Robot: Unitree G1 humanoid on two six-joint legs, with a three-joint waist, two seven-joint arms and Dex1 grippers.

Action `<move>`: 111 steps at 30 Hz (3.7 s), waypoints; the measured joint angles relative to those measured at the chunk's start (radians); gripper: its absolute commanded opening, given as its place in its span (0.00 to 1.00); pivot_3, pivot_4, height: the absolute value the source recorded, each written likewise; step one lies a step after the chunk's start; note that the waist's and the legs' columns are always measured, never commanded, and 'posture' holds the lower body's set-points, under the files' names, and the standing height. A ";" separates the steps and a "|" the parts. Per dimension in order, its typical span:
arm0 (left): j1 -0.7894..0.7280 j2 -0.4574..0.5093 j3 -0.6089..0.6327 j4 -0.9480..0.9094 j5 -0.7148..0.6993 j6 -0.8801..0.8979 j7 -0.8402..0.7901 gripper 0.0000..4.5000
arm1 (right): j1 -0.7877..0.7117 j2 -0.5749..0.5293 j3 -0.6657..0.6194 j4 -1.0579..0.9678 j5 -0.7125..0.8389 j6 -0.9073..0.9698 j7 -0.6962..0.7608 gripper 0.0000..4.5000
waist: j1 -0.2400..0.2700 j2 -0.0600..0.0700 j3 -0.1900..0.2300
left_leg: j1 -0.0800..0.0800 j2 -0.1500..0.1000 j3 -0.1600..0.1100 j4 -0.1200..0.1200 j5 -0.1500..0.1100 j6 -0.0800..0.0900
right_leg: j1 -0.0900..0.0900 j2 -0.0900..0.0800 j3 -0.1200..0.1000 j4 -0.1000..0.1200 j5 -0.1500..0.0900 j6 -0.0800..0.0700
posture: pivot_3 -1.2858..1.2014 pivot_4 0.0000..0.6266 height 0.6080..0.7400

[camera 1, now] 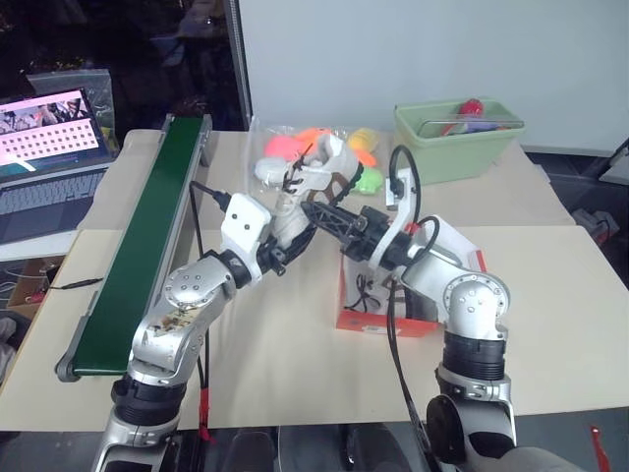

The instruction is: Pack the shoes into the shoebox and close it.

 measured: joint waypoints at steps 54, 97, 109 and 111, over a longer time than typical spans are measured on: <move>0.169 0.121 -0.079 0.063 0.126 -0.340 -0.216 0.99 | -0.537 -0.663 0.223 0.923 0.213 0.572 -0.210 0.22 | 0.001 0.007 0.004 | -0.006 -0.001 0.003 0.000 0.000 0.003 | -0.003 -0.001 0.001 -0.004 0.000 0.000 | 0.52 0.24 0.92; 0.198 0.170 -0.052 0.035 0.129 -0.387 -0.276 0.99 | -0.391 -0.748 0.384 0.656 0.057 0.571 0.060 0.22 | 0.028 0.008 0.004 | -0.004 0.000 0.003 0.002 0.000 0.003 | 0.000 -0.001 0.000 -0.004 0.000 0.000 | 0.52 0.24 0.92; 0.165 0.148 -0.054 0.049 0.129 -0.386 -0.274 0.99 | -0.440 -0.798 0.488 0.656 -0.232 0.431 0.286 0.22 | 0.029 0.008 0.004 | -0.003 0.000 0.003 0.002 0.000 0.003 | 0.000 -0.001 0.001 -0.004 0.000 0.000 | 0.52 0.24 0.92; 0.165 0.148 -0.054 0.049 0.129 -0.386 -0.274 0.99 | -0.455 -0.791 0.491 0.657 -0.260 0.432 0.313 0.22 | 0.029 0.008 0.004 | -0.004 0.000 0.003 0.002 0.000 0.003 | -0.001 -0.001 0.001 -0.004 0.000 0.000 | 0.52 0.24 0.92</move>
